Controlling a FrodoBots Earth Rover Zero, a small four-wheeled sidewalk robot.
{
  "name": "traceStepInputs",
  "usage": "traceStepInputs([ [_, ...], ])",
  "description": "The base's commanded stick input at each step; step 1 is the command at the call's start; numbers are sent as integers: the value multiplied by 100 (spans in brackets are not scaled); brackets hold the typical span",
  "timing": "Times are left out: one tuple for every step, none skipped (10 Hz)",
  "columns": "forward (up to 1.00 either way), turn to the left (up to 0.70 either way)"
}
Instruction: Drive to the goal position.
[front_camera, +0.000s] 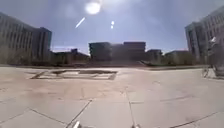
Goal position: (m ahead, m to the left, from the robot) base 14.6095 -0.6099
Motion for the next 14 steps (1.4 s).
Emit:
traceStepInputs([
  [85,5],
  [85,5],
  [85,5],
  [85,5],
  [85,5],
  [85,5],
  [85,5],
  [85,5],
  [85,1],
  [85,-6],
  [85,-21],
  [85,-29],
  [85,-29],
  [85,-29],
])
